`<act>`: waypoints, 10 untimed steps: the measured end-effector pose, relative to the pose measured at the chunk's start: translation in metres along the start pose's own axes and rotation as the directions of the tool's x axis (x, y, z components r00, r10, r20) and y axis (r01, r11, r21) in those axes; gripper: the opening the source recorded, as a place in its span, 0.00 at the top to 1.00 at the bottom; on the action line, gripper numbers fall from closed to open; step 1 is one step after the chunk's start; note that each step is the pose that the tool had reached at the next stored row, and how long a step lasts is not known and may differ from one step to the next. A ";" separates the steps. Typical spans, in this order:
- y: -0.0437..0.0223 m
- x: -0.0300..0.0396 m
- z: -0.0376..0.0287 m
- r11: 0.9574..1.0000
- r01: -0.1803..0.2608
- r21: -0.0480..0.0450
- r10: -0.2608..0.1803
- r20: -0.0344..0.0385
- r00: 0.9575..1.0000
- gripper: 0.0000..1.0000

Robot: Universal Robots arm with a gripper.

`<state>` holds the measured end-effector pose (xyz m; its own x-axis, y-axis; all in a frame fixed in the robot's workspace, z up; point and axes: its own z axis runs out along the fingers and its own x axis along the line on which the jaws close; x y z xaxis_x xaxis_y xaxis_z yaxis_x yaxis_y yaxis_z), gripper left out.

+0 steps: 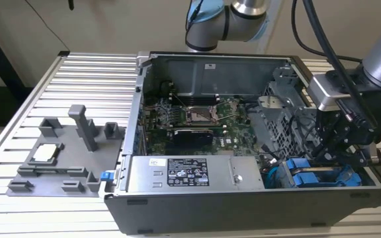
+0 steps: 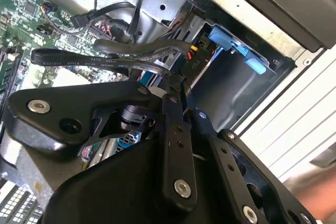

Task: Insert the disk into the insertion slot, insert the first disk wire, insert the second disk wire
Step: 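Insert the second disk wire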

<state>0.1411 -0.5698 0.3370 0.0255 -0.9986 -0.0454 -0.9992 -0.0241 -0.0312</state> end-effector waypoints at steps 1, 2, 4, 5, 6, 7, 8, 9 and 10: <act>0.0000 0.0000 0.0002 1.000 0.000 0.000 0.000 0.000 1.000 0.84; 0.0000 0.0000 0.0002 1.000 0.000 0.000 0.000 0.000 1.000 0.84; 0.0000 0.0000 0.0003 1.000 0.000 0.000 0.000 0.000 1.000 0.84; 0.0000 0.0000 0.0003 1.000 0.000 0.000 0.000 0.000 1.000 0.84; 0.0000 -0.0001 0.0003 1.000 0.000 0.000 0.000 0.001 1.000 0.84; 0.0000 0.0000 0.0007 1.000 0.000 0.000 0.000 0.001 1.000 0.83; 0.0000 0.0000 0.0007 1.000 0.000 0.000 0.000 0.001 1.000 0.83; 0.0000 0.0000 0.0006 1.000 0.000 0.000 0.000 0.001 1.000 0.76; 0.0000 0.0000 0.0005 1.000 0.000 0.000 0.000 0.001 1.000 0.76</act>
<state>0.1412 -0.5698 0.3364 0.0256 -0.9986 -0.0463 -0.9992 -0.0242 -0.0312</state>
